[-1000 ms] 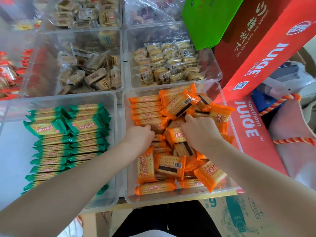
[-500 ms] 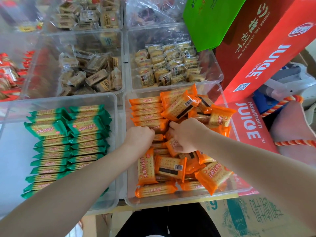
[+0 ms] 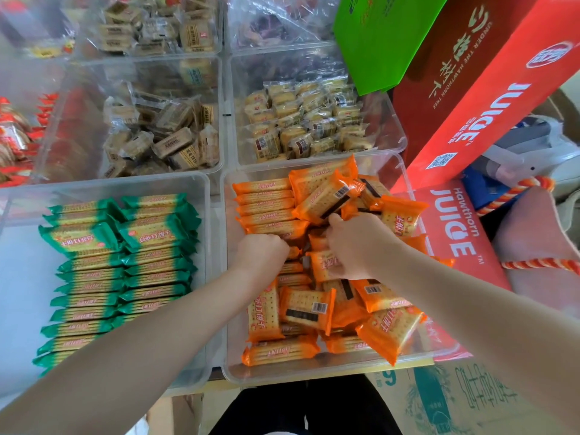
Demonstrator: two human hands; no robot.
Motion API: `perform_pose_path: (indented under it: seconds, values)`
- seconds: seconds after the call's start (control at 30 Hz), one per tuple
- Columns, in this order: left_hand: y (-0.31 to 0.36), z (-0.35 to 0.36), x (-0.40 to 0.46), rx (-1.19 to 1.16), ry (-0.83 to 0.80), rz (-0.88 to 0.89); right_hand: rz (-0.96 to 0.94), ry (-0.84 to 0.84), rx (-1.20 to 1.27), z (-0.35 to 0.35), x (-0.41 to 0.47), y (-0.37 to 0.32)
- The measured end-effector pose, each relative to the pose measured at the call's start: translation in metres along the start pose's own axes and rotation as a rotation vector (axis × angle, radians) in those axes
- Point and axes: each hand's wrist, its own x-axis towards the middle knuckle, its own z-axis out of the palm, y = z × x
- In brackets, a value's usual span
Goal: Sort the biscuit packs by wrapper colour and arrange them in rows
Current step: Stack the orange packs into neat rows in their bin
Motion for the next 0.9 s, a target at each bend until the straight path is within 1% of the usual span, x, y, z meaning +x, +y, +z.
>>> perform_pose_path:
  seconds: [0.07,0.2,0.3,0.4,0.43,0.53,0.57,0.6,0.67,0.7,0.73,0.8,0.9]
  values:
    - [0.000,-0.001,0.000,-0.044,0.017,0.012,0.033,0.055,0.026,0.006,-0.005,0.006]
    - [-0.003,0.004,-0.003,-0.147,0.073,0.006,0.081,0.113,0.064,0.009,-0.005,0.004]
    - [-0.005,0.002,-0.001,-0.126,0.037,-0.008,0.124,0.206,0.083,0.007,-0.004,-0.001]
    - [0.000,-0.001,0.002,-0.013,-0.013,0.017,0.132,0.225,0.126,0.008,-0.006,-0.008]
    - [0.001,-0.001,0.002,-0.009,-0.028,0.016,0.141,0.228,0.155,0.008,-0.007,-0.008]
    - [-0.008,0.002,0.004,-0.189,-0.087,-0.020,0.183,0.245,0.203,0.011,-0.011,-0.008]
    - [-0.014,0.003,0.002,-0.217,-0.131,-0.003,0.197,0.249,0.207,0.011,-0.012,-0.008]
    - [-0.019,0.004,0.000,-0.203,-0.169,0.064,0.205,0.252,0.214,0.011,-0.012,-0.010]
    - [-0.028,0.004,-0.009,-0.100,-0.328,0.270,0.204,0.255,0.247,0.010,-0.010,-0.015]
    - [-0.030,0.002,-0.014,-0.049,-0.403,0.351,0.201,0.253,0.269,0.009,-0.009,-0.017]
    - [-0.030,-0.001,-0.018,-0.014,-0.450,0.389,0.202,0.249,0.292,0.008,-0.008,-0.018]
    - [-0.028,-0.006,-0.021,-0.019,-0.459,0.400,0.210,0.251,0.334,0.005,-0.006,-0.017]
    - [-0.031,-0.010,-0.027,-0.180,-0.377,0.354,0.233,0.261,0.389,0.003,-0.005,-0.016]
